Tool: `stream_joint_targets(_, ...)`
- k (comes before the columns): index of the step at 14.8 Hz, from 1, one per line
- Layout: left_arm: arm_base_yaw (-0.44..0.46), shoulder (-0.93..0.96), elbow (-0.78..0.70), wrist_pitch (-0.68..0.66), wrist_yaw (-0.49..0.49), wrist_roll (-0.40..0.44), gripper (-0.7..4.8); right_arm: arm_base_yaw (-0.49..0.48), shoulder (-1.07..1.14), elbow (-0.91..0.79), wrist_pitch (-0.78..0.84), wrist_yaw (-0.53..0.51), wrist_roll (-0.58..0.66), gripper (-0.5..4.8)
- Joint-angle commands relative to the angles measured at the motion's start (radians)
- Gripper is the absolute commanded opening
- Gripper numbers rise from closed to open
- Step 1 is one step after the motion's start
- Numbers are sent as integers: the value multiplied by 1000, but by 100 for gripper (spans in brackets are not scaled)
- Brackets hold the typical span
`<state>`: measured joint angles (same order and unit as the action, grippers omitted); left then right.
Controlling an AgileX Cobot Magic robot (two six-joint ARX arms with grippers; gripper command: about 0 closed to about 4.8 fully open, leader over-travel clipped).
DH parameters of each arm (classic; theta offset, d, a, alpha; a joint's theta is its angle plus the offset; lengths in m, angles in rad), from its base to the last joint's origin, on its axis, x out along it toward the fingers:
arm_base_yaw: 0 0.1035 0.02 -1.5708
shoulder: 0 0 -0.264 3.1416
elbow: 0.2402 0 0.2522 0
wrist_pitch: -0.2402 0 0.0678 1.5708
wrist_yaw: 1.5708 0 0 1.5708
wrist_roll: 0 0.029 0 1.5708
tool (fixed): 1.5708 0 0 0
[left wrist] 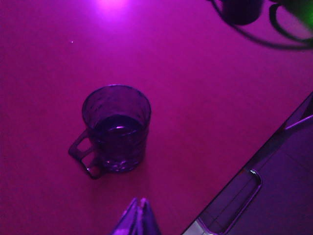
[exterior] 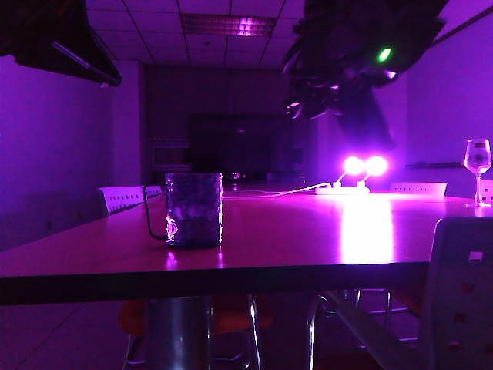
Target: Pick up the black thermos cup, pour some water from it into the cup, and then put the thermos cup back on the table.
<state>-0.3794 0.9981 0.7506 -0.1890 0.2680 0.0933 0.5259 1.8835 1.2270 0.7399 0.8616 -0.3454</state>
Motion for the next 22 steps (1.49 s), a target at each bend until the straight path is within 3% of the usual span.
stream_joint_targets(1, -2, -2, 5, 2, 6, 0, -6, -48, -74, 12, -187, -302, 300, 171)
stream_joint_targets(5, -2, -2, 5, 1, 6, 0, -6, -142, -79, 12, -235, -719, 487, 171)
stream_joint_targets(6, -2, -2, 5, 1, 6, 0, -6, -163, -79, 12, -236, -761, 525, 174)
stream_joint_targets(11, -2, -2, 5, 0, 6, 0, -6, -242, -55, 11, -195, -821, 528, 180)
stream_joint_targets(16, -2, -2, 5, -5, 7, -4, -6, -243, -11, 11, -142, -816, 532, 179)
stream_joint_targets(19, -2, -2, 5, -6, 9, -4, -6, -243, 35, 9, -20, -872, 415, 179)
stream_joint_targets(22, -2, -2, 5, -8, 10, -4, -6, -243, 91, 8, 25, -877, 425, 179)
